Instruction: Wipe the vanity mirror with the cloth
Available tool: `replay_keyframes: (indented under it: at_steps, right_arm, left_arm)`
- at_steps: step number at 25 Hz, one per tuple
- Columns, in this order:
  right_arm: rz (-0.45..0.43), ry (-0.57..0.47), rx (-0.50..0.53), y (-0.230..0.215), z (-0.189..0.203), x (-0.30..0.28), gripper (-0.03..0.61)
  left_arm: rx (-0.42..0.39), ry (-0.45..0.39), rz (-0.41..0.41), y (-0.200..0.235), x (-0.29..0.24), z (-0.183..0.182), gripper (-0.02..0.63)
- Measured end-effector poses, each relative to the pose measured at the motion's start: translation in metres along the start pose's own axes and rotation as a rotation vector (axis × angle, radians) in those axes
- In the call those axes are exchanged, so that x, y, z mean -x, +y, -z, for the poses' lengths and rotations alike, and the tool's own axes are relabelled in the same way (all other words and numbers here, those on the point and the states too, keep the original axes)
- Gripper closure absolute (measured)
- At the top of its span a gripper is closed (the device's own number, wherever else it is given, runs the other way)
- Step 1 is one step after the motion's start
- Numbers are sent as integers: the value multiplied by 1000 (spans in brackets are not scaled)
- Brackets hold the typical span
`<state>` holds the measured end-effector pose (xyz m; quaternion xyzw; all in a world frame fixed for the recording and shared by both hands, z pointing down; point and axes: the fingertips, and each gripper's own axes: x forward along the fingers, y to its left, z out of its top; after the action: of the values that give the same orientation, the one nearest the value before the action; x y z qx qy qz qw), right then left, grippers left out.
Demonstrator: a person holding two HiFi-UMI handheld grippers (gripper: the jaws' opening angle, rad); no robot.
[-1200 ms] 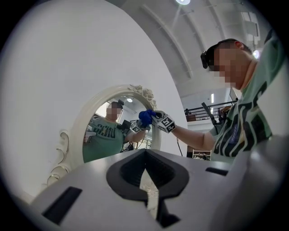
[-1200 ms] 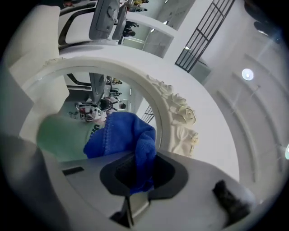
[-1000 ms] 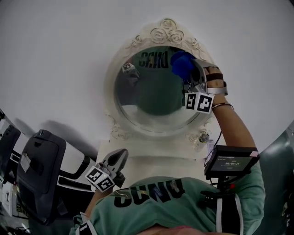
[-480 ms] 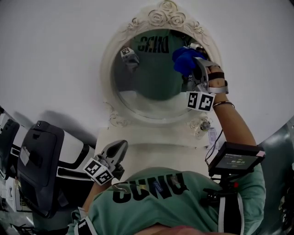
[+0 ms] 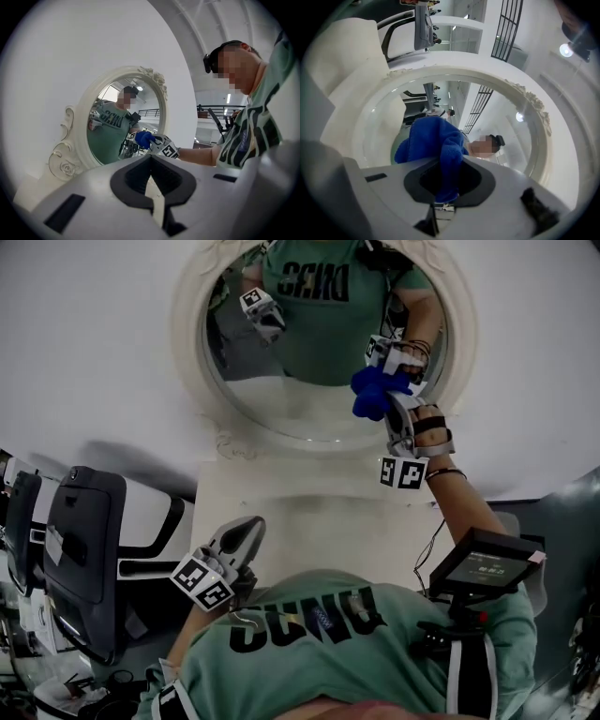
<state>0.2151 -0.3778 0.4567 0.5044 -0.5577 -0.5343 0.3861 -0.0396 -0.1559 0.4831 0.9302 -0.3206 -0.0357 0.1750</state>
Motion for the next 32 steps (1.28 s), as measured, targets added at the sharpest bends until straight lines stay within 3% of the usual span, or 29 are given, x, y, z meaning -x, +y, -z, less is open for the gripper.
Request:
replay_keyframes:
  at_steps: [7,13,18,20,22,27,32]
  right_arm:
    - [-247,58,22,128,27,32,532]
    - [-261,90,-47,130,32,29,532]
    - [-376,122,-4,145,32,27,531]
    - [-394,107,25,130,24,36,531]
    - [-335,76,22,87,10,41,531]
    - [-27,-4,-33,-65,-18,-7,531]
    - [215,28,-6,-198,-12,-38,531]
  left_arm:
    - [49,70,-20,-10,4,19,604]
    - [58,75,-24,-11,4,22,604]
    - [36,44,-5,-13,3,12,604]
    - [15,10,0,-21,14,-1,604]
    - [-11,-29,8,-29,23,-14,604]
    - [-73,-109,14,-7,17,-31,604]
    - [-116,-180,24,7,10,-44,604]
